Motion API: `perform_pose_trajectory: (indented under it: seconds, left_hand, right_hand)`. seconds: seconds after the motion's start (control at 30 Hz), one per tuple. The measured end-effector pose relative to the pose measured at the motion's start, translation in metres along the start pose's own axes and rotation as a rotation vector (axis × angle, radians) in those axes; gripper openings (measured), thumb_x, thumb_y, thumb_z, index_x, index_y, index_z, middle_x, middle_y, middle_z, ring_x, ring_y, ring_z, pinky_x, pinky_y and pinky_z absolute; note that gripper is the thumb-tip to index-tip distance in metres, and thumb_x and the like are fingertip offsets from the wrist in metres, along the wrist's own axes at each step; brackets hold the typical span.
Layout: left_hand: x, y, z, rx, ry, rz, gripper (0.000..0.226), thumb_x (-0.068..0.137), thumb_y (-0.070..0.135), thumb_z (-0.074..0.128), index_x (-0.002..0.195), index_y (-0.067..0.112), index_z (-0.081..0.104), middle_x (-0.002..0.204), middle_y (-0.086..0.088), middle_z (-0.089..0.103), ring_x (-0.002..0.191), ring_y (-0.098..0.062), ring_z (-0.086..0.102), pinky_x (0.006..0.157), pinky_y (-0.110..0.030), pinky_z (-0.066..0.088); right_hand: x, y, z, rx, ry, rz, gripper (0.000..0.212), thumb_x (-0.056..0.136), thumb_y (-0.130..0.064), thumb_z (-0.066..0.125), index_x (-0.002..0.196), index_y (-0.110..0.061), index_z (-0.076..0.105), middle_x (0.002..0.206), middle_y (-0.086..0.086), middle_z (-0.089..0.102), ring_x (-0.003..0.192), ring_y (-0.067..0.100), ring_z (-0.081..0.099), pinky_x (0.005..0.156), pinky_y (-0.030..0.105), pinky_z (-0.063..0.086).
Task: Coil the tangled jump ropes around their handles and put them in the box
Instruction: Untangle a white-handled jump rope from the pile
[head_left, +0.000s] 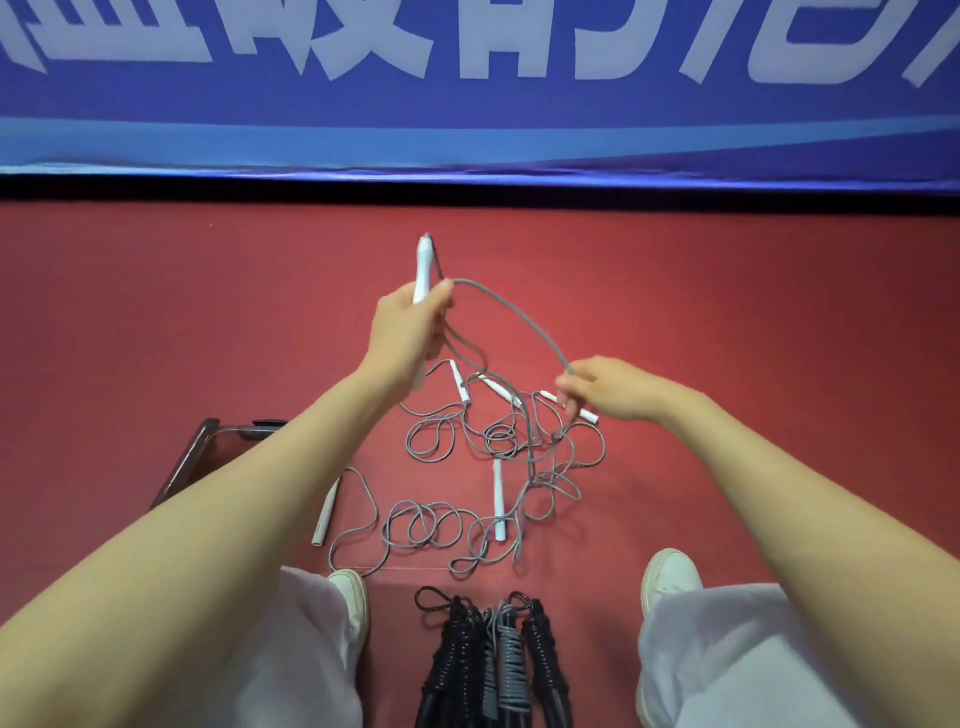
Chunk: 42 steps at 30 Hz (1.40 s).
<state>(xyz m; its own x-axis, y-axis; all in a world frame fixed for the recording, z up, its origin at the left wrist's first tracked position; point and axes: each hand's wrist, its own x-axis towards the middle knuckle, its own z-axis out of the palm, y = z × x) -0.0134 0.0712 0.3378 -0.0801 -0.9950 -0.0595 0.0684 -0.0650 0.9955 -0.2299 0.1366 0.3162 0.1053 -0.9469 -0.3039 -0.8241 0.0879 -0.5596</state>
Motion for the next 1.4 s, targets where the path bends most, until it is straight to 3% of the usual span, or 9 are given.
perform_pose_trajectory:
  seconds: [0.2,0.33,0.53,0.73,0.9,1.03,1.17,1.27,1.4]
  left_hand:
    - [-0.007,-0.011,-0.007,0.484,-0.314,0.109,0.051,0.083,0.021,0.075,0.128,0.023,0.050,0.071,0.008,0.050,0.047,-0.008,0.041,0.048,-0.022,0.036]
    - [-0.023,-0.005,0.012,0.347,-0.537,0.176,0.009,0.093,0.023,0.063,0.087,0.016,0.060,0.056,0.007,0.035,0.047,-0.011,0.028,0.043,-0.021,0.025]
    - [-0.012,0.006,0.010,-0.118,-0.214,0.018,0.022,0.096,0.011,0.055,0.075,0.011,0.048,0.045,0.009,0.029,0.037,-0.005,0.022,0.038,-0.017,0.018]
    - [-0.009,-0.009,-0.002,0.371,-0.307,0.104,0.027,0.089,0.016,0.068,0.114,0.015,0.058,0.060,0.005,0.039,0.042,-0.008,0.033,0.044,-0.020,0.029]
    - [-0.020,-0.004,0.014,0.487,-0.523,0.204,0.022,0.092,0.028,0.063,0.091,0.007,0.066,0.052,0.011,0.041,0.047,-0.012,0.034,0.047,-0.024,0.029]
    - [-0.019,0.002,0.019,0.111,-0.301,0.147,0.017,0.094,0.015,0.060,0.083,0.006,0.052,0.045,0.012,0.034,0.039,-0.007,0.028,0.039,-0.018,0.024]
    - [-0.009,0.013,0.010,-0.100,-0.035,0.195,0.020,0.096,0.014,0.057,0.078,0.010,0.050,0.043,0.012,0.034,0.036,-0.007,0.027,0.040,-0.018,0.023]
    - [0.002,0.005,-0.006,0.164,0.093,0.153,0.013,0.087,0.020,0.064,0.082,0.016,0.053,0.057,0.005,0.048,0.040,-0.011,0.035,0.044,-0.024,0.029]
    - [-0.002,-0.010,-0.016,0.672,-0.145,0.172,0.054,0.084,0.023,0.072,0.132,0.018,0.048,0.096,0.001,0.057,0.070,-0.019,0.052,0.064,-0.025,0.042]
  right_hand:
    - [-0.010,-0.039,-0.027,0.031,0.362,-0.341,0.021,0.102,-0.026,0.044,0.099,-0.019,0.064,0.078,-0.015,0.060,0.068,-0.006,0.054,0.072,0.021,0.040]
    - [-0.009,-0.051,-0.022,0.033,0.365,-0.412,0.020,0.099,-0.025,0.050,0.085,-0.023,0.064,0.071,-0.008,0.056,0.063,0.004,0.045,0.067,0.026,0.035]
    - [-0.004,-0.012,-0.018,0.019,0.011,-0.128,0.022,0.097,-0.023,0.055,0.077,-0.017,0.058,0.073,0.000,0.065,0.068,0.011,0.058,0.069,0.025,0.043]
    - [-0.001,-0.006,-0.018,0.076,0.143,-0.132,0.023,0.100,-0.019,0.044,0.087,-0.020,0.062,0.058,-0.006,0.057,0.052,0.005,0.052,0.062,0.022,0.045]
    - [-0.005,-0.037,-0.017,0.183,0.220,-0.305,0.025,0.099,-0.023,0.049,0.077,-0.022,0.060,0.056,-0.004,0.049,0.049,0.007,0.045,0.053,0.018,0.040]
    - [-0.003,-0.028,-0.018,0.367,0.096,-0.240,0.023,0.099,-0.019,0.051,0.078,-0.015,0.059,0.066,-0.001,0.057,0.062,0.011,0.054,0.066,0.025,0.048]
    - [0.000,0.000,-0.002,0.014,-0.098,-0.057,0.024,0.102,-0.019,0.043,0.084,-0.013,0.057,0.082,0.000,0.064,0.078,0.014,0.059,0.074,0.022,0.045]
    - [0.000,0.011,-0.001,-0.071,0.010,-0.028,0.026,0.103,-0.023,0.038,0.084,-0.016,0.055,0.075,0.001,0.064,0.071,0.015,0.057,0.071,0.029,0.041]
    - [-0.004,-0.015,-0.014,0.012,0.211,-0.165,0.024,0.102,-0.028,0.041,0.084,-0.025,0.057,0.064,-0.002,0.051,0.062,0.018,0.049,0.067,0.033,0.043]
